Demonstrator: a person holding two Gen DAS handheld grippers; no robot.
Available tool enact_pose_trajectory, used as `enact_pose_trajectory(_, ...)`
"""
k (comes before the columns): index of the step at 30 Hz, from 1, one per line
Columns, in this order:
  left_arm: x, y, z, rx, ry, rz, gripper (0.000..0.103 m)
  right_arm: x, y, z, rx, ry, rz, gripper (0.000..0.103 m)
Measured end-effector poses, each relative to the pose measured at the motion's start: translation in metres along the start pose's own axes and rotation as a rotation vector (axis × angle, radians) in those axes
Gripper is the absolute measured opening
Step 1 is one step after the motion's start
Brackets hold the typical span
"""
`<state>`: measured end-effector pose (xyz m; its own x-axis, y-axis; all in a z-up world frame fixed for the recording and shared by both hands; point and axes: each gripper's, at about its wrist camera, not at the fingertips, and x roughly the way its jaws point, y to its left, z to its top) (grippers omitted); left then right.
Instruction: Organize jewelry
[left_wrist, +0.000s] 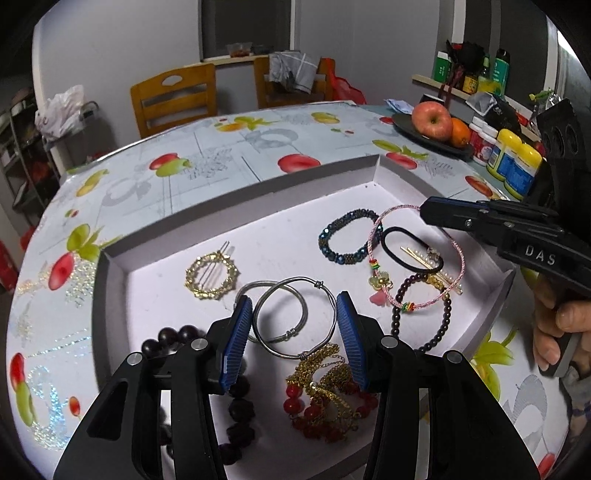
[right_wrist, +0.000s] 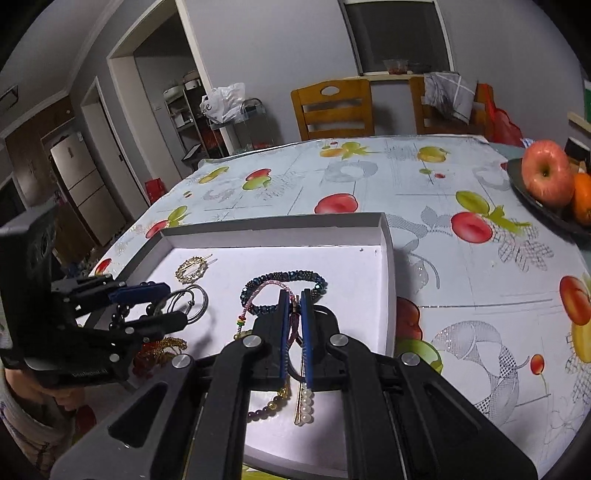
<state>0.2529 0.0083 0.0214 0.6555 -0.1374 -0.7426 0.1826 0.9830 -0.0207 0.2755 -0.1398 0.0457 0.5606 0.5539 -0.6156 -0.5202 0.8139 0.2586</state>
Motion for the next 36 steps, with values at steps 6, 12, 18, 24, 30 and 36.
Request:
enact_pose_trajectory(6,0.004,0.003,-0.005,0.000,0.001,0.011,0.054,-0.004,-0.002,-0.001,0.015,-0.017,0.000,0.034)
enact_pose_trajectory(12,-0.005,0.005,-0.005,-0.008,-0.048,0.024,0.072,-0.006,0.005,-0.001,-0.023,-0.027,-0.011,0.046)
enact_pose_trajectory(18,-0.017,0.004,-0.005,-0.003,-0.097,0.046,0.092,-0.011,0.007,-0.002,-0.042,-0.039,-0.029,0.057)
enact_pose_trajectory(24,-0.038,0.002,-0.005,-0.011,-0.153,0.066,0.095,-0.023,0.015,-0.004,-0.074,-0.055,-0.034,0.069)
enact_pose_trajectory(30,-0.054,0.000,-0.017,-0.041,-0.175,0.071,0.096,-0.040,0.023,-0.008,-0.097,-0.078,-0.035,0.085)
enact_pose_trajectory(36,-0.064,-0.003,-0.033,-0.061,-0.178,0.088,0.097,-0.051,0.029,-0.021,-0.112,-0.081,-0.037,0.094)
